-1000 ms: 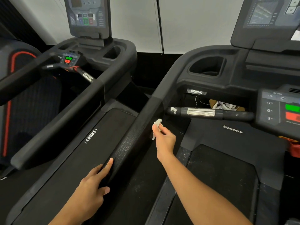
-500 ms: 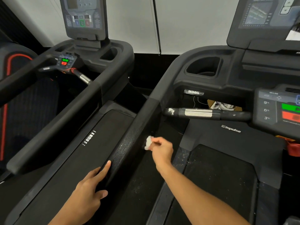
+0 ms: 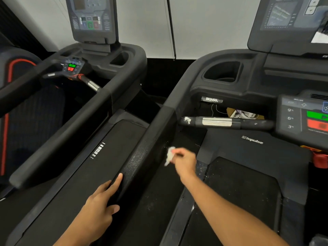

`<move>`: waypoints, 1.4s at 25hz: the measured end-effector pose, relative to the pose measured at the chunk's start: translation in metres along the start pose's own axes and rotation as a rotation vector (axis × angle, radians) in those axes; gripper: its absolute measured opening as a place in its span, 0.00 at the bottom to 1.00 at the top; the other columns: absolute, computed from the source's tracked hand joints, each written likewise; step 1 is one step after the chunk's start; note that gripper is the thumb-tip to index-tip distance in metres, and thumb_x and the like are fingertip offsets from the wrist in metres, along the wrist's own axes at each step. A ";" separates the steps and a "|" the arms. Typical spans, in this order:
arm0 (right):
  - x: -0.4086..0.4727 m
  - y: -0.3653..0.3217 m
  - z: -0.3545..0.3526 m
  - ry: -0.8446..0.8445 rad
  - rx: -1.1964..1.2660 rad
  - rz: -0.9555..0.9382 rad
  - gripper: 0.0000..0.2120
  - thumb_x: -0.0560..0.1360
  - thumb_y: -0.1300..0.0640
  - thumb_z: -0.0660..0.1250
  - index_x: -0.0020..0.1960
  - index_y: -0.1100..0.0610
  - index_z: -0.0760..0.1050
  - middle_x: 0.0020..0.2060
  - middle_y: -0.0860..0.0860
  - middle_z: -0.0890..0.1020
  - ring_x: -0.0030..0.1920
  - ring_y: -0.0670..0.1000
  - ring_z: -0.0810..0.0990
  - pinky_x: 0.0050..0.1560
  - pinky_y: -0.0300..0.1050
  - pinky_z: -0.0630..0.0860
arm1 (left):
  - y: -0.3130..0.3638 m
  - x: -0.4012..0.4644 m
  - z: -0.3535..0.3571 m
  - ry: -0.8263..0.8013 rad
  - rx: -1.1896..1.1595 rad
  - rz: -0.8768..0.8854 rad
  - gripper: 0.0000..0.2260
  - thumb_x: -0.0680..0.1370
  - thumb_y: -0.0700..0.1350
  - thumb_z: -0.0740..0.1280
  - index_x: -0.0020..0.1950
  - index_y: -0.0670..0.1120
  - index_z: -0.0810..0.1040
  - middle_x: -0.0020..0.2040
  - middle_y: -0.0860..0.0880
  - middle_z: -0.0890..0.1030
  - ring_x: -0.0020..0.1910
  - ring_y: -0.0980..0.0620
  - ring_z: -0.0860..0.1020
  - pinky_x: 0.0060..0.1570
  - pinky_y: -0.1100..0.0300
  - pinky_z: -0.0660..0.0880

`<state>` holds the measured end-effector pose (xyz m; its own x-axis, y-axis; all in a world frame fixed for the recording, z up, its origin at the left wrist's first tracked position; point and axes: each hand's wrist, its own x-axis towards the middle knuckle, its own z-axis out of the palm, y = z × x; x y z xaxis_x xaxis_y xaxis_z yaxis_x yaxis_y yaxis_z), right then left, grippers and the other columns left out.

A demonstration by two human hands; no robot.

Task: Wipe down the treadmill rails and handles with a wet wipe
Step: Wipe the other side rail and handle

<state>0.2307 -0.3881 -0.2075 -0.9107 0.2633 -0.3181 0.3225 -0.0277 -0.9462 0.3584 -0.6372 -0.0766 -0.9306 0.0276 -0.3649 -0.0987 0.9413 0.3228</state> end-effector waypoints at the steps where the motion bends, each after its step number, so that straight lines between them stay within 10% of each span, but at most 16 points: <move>1: 0.010 -0.013 0.001 0.040 0.096 0.039 0.19 0.68 0.71 0.74 0.36 0.45 0.83 0.41 0.48 0.86 0.45 0.48 0.84 0.46 0.39 0.80 | 0.000 0.001 0.000 -0.001 -0.002 -0.004 0.45 0.77 0.42 0.70 0.70 0.79 0.42 0.77 0.59 0.59 0.70 0.52 0.68 0.68 0.55 0.68; 6: -0.003 -0.014 0.018 -0.101 0.228 0.076 0.16 0.70 0.67 0.73 0.42 0.45 0.84 0.42 0.44 0.86 0.45 0.48 0.86 0.45 0.40 0.82 | -0.005 0.003 0.000 0.001 0.007 0.017 0.46 0.77 0.42 0.70 0.69 0.79 0.41 0.77 0.59 0.60 0.73 0.52 0.65 0.68 0.58 0.66; 12: 0.034 -0.013 0.016 0.166 0.256 0.367 0.14 0.72 0.74 0.70 0.39 0.56 0.81 0.46 0.55 0.83 0.41 0.52 0.84 0.43 0.45 0.84 | -0.002 0.003 -0.002 -0.022 -0.004 0.016 0.46 0.77 0.42 0.70 0.70 0.79 0.41 0.77 0.60 0.58 0.71 0.51 0.67 0.69 0.56 0.68; 15: 0.032 -0.017 0.017 0.173 0.396 0.222 0.14 0.71 0.71 0.71 0.39 0.52 0.84 0.45 0.53 0.85 0.40 0.51 0.86 0.40 0.42 0.83 | -0.004 0.005 -0.002 -0.017 -0.010 0.021 0.46 0.77 0.43 0.70 0.68 0.81 0.40 0.77 0.61 0.58 0.70 0.51 0.68 0.67 0.57 0.69; 35: 0.020 -0.012 0.028 0.183 0.005 0.256 0.11 0.75 0.70 0.66 0.45 0.55 0.81 0.52 0.57 0.82 0.47 0.54 0.82 0.47 0.44 0.81 | 0.000 0.002 -0.004 -0.033 -0.028 -0.010 0.43 0.77 0.41 0.70 0.71 0.77 0.45 0.77 0.56 0.60 0.71 0.50 0.66 0.70 0.55 0.66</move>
<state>0.2014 -0.4092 -0.2041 -0.7383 0.4167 -0.5303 0.5336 -0.1199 -0.8372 0.3549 -0.6383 -0.0736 -0.9176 0.0301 -0.3964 -0.1179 0.9317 0.3436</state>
